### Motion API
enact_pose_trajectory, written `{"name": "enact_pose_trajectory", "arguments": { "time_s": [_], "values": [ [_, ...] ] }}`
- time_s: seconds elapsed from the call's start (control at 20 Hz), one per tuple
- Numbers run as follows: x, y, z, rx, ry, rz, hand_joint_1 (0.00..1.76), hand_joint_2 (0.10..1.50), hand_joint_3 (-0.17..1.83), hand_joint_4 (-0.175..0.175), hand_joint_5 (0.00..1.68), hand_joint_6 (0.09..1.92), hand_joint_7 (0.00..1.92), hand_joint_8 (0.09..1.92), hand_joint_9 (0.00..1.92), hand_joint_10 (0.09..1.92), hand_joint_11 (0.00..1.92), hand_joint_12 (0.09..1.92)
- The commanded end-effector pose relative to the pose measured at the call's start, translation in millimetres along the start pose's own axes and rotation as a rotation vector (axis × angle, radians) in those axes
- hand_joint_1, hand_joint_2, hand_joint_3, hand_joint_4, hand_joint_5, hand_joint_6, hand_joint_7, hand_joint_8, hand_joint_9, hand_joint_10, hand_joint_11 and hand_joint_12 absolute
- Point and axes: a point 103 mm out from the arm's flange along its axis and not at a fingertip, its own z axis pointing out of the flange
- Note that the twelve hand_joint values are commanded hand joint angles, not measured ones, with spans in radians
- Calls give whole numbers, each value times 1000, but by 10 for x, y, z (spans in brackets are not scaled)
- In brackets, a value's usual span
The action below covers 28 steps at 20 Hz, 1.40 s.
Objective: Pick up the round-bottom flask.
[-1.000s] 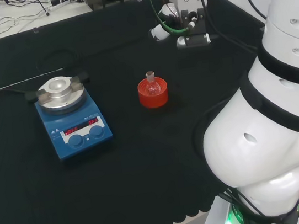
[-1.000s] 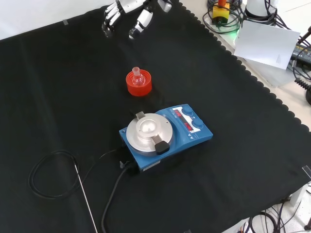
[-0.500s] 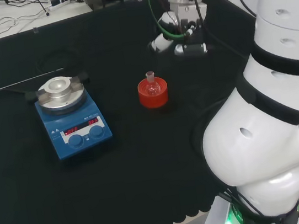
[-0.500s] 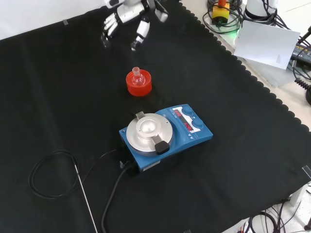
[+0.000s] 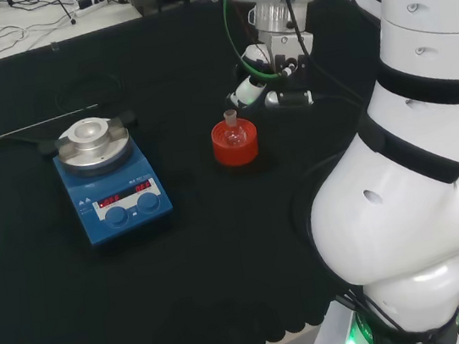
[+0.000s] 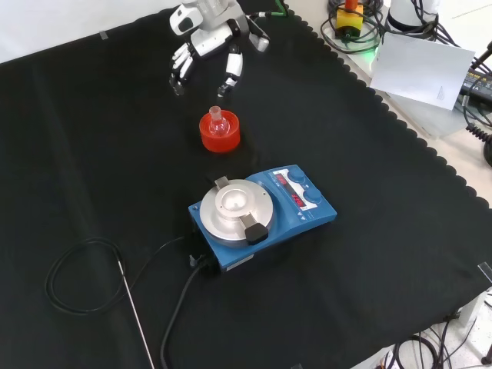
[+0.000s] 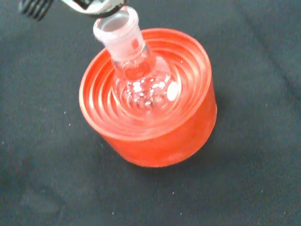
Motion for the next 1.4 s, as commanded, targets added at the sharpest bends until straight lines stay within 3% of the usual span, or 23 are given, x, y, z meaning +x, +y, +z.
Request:
{"name": "enact_pose_trajectory", "arguments": {
  "time_s": [0.05,0.4,1.0,1.25,1.4],
  "values": [
    [10,-78,100,0,8,-26,846,677,584,-24,535,122,217,688,443,698,215,1378],
    [-8,-128,221,22,-16,-16,858,650,594,-22,563,135,227,689,470,696,231,1381],
    [79,59,378,-50,-39,-26,906,629,598,-28,621,170,228,689,477,685,240,1381],
    [88,115,433,-49,-24,-29,932,611,627,-32,611,507,261,690,511,657,266,1375],
    [96,133,465,-61,-20,-30,944,605,639,-34,612,616,272,695,521,660,275,1374]
  ]
}}
